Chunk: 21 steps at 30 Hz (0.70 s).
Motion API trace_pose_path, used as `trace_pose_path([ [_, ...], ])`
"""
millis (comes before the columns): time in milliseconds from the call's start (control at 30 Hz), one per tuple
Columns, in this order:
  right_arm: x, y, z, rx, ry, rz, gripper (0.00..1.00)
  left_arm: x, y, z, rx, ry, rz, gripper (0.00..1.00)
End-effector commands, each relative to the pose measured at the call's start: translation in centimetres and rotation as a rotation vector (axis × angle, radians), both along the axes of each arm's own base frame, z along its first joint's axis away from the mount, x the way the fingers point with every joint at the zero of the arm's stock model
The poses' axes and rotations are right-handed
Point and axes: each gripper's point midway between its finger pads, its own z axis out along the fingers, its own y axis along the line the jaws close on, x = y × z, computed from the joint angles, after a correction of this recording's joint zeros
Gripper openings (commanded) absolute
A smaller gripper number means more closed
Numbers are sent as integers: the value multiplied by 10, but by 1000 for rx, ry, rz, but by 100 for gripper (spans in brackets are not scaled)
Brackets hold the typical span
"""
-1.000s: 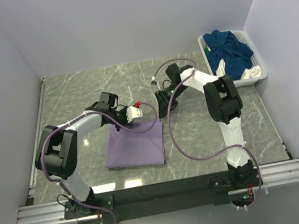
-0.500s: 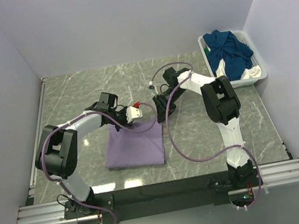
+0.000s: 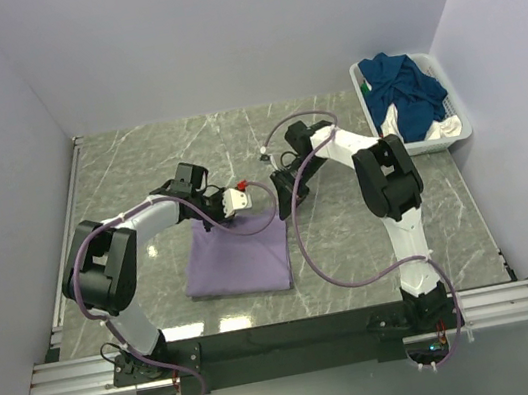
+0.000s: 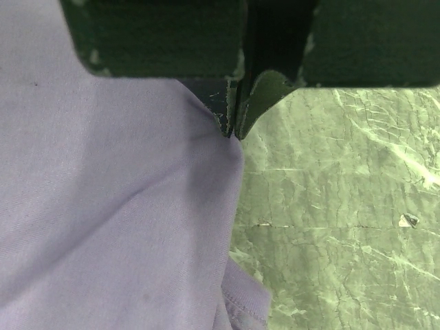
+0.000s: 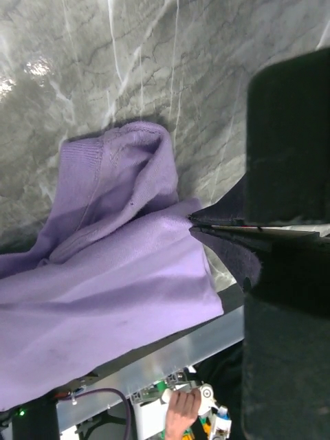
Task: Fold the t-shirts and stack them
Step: Fold the tshirt
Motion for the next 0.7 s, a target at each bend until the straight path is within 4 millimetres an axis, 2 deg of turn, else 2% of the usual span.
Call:
trace_pose_path([
  [0,8,8,22,39,-46,14,0,1,0,-1,-12,-18,-26,1],
  [100,15,11,41,59,-85,9,0,1,0,0,-14,-21,-29,1],
  [200,25,11,50,56,-123,-1,0,1,0,0,-13,-24,-33,1],
  [300,34,8,40,22,-131,-10,0,3,1,0,-14,-30,-29,1],
  [333,37,4,27,-10,-125,-15,0,4,2,0,-14,-30,-26,1],
  [433,52,-6,5,-63,-123,-64,0,7,6,1,-13,-28,-18,1],
  [533,67,-9,-11,-86,-119,-112,0,8,9,-1,-11,-26,-17,1],
  [633,81,-3,-16,-86,-136,-148,0,8,10,-5,-6,-20,-21,1],
  [667,87,2,-9,-62,-150,-152,0,7,10,-7,-4,-19,-23,1],
])
